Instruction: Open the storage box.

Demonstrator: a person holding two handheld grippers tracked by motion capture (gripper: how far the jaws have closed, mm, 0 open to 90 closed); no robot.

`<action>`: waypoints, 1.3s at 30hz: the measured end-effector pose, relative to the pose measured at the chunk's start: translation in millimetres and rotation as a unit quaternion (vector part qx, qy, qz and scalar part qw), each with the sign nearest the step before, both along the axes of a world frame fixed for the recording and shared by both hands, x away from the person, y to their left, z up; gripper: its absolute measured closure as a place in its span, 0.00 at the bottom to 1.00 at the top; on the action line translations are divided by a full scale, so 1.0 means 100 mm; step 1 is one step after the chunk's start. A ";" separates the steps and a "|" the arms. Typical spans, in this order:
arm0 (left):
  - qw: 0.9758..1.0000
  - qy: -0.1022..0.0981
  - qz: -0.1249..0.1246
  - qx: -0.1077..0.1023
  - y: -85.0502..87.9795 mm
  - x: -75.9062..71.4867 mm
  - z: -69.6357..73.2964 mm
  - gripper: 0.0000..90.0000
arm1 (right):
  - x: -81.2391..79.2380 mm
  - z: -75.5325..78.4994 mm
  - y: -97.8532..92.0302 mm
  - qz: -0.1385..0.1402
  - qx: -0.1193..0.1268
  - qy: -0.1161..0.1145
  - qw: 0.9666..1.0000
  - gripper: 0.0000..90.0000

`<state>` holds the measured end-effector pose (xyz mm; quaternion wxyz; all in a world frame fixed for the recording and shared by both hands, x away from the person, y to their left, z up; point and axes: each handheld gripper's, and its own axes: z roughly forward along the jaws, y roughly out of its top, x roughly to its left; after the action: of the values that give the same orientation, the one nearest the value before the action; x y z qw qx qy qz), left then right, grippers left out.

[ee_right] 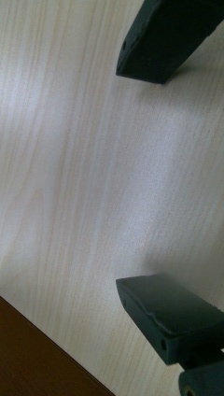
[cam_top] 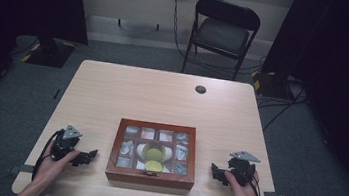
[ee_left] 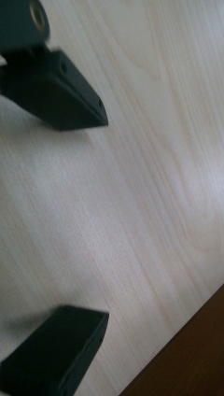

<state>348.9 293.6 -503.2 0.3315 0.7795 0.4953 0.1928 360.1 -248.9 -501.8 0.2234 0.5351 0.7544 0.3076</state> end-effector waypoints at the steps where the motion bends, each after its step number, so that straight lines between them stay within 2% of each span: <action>1: 1.000 0.000 -0.003 0.002 0.01 0.00 0.01 0.16 | 0.00 0.00 0.00 0.001 0.000 0.000 1.000 0.01; 3: 1.000 0.006 0.001 -0.003 0.03 0.00 0.02 0.17 | 0.00 0.00 -0.01 0.006 0.000 0.000 1.000 0.01; 7: 1.000 0.003 0.002 -0.007 0.03 -0.01 0.04 0.17 | 0.01 0.00 -0.02 0.011 -0.002 0.000 1.000 0.00; 10: 1.000 0.003 -0.007 -0.007 0.01 -0.01 0.07 0.18 | 0.01 0.00 -0.02 0.011 -0.002 0.000 1.000 0.00; 13: 1.000 0.008 -0.010 -0.018 0.00 -0.02 0.10 0.18 | 0.01 0.00 -0.02 0.012 -0.002 0.000 1.000 0.00; 16: 0.999 0.017 -0.018 -0.023 0.01 -0.02 0.13 0.19 | 0.01 0.00 -0.02 0.013 -0.002 0.000 1.000 0.00; 23: 0.999 0.014 -0.025 -0.035 0.00 -0.04 0.20 0.23 | 0.01 0.00 -0.02 0.014 -0.002 0.000 1.000 0.00; 27: 0.999 0.003 -0.036 -0.026 -0.03 -0.06 0.25 0.25 | 0.02 0.00 -0.02 0.016 -0.002 0.000 1.000 0.00; 31: 0.998 -0.013 -0.043 -0.032 -0.05 -0.09 0.30 0.28 | 0.02 0.00 -0.03 0.022 -0.001 0.001 1.000 0.00; 37: 0.996 -0.018 -0.060 -0.056 -0.10 -0.14 0.36 0.30 | 0.03 0.00 -0.04 0.031 0.000 0.002 1.000 0.00; 39: 0.996 -0.023 -0.069 -0.051 -0.14 -0.15 0.38 0.31 | 0.03 0.00 -0.04 0.034 0.000 0.002 0.999 0.00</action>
<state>333.8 280.1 -464.8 0.3942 0.7893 0.4419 0.1622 363.5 -252.9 -501.9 0.2118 0.5096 0.7726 0.3139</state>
